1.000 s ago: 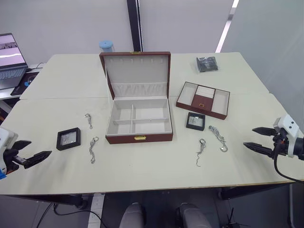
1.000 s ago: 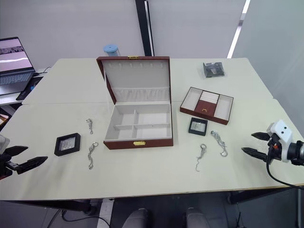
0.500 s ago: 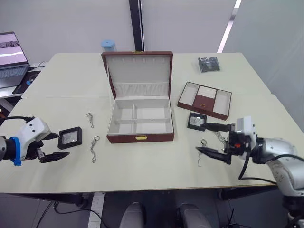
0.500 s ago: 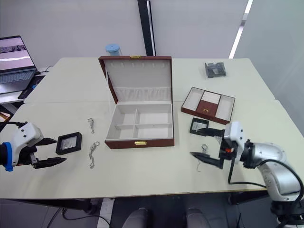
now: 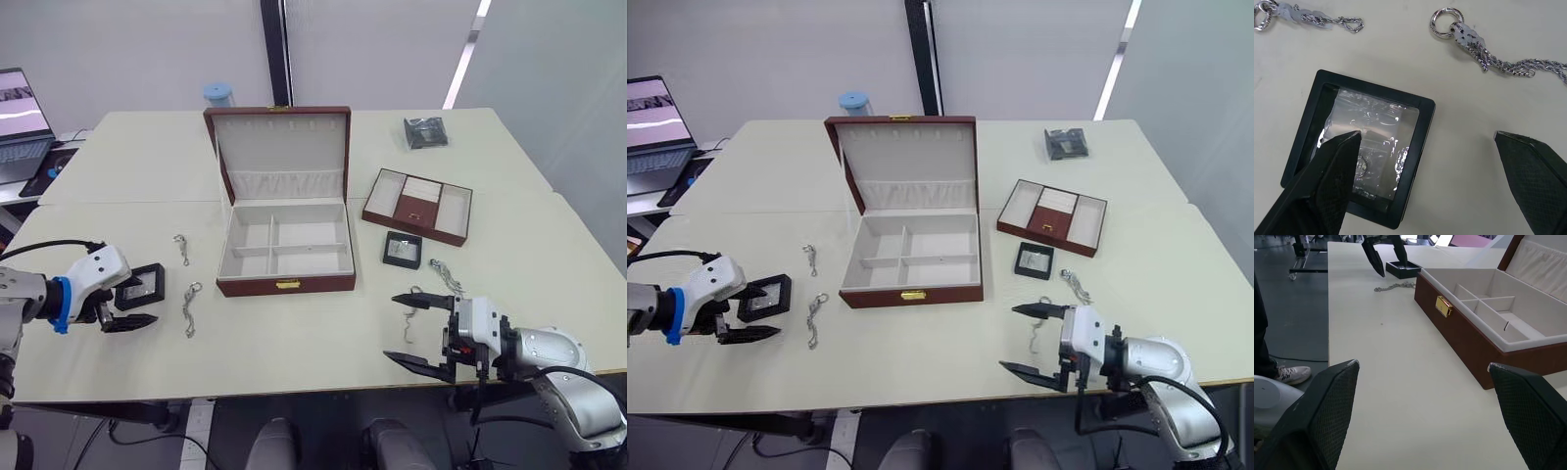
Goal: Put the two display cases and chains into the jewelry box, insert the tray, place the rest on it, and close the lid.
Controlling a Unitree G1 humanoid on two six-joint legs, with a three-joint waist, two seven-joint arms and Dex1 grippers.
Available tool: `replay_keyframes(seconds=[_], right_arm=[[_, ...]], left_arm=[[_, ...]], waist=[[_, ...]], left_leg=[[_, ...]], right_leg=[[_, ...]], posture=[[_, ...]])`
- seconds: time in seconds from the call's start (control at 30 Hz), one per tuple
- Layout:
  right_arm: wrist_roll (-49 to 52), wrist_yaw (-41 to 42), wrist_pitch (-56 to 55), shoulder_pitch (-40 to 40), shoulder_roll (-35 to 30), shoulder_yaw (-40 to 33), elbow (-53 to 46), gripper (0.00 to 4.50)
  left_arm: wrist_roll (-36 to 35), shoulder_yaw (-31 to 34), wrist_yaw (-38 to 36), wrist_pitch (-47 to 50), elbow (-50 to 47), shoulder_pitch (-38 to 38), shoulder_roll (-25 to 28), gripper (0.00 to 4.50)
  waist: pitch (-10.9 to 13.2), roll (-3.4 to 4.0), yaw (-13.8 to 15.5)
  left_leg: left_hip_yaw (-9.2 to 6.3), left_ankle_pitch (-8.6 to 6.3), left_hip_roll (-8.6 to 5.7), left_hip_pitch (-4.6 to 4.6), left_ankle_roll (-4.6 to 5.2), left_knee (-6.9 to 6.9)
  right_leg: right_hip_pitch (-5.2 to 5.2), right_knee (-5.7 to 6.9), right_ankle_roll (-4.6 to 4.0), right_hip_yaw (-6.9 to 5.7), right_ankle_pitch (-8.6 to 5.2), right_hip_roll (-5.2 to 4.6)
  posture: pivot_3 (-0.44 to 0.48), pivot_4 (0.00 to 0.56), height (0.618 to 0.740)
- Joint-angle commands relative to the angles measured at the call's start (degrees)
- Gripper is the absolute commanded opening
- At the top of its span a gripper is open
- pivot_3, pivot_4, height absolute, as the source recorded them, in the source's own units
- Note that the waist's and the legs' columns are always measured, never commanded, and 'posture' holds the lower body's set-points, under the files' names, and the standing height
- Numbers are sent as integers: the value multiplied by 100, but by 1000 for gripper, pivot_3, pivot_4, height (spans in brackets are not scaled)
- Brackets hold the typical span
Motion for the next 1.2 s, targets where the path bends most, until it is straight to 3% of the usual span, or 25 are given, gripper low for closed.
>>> replay_keyframes(seconds=[0.03,0.2,0.3,0.73,1.2], right_arm=[[60,-53,-107,-17,1,-37,10,4480],[97,-55,-88,-75,-37,-28,67,4480],[77,-56,-77,-129,-42,7,94,4500],[110,-52,-52,-250,-136,-6,138,4500],[411,-127,269,-308,-235,-165,-79,4500]], left_arm=[[58,-6,-36,-86,85,-72,55,4500],[222,-74,48,-199,268,-116,72,4500],[259,-95,47,-243,359,-143,39,3941],[220,-25,145,-270,362,-141,-5,18],[-14,133,-123,607,-566,-47,270,18]], waist=[[0,0,5],[0,-1,11],[-1,-1,11],[-1,-1,14],[-1,-1,14]], left_leg=[[-1,0,0,0,0,0],[1,0,-2,0,0,1],[-1,0,-2,1,0,1],[-2,0,-2,2,0,3],[-5,0,-1,0,0,6]], right_leg=[[0,0,0,0,0,0],[2,0,0,0,0,-1],[2,1,0,0,0,-1],[3,4,0,0,0,-2],[3,5,0,1,0,-1]], posture=[[0,150,740],[0,150,740],[0,150,740],[0,150,740],[0,150,740]])
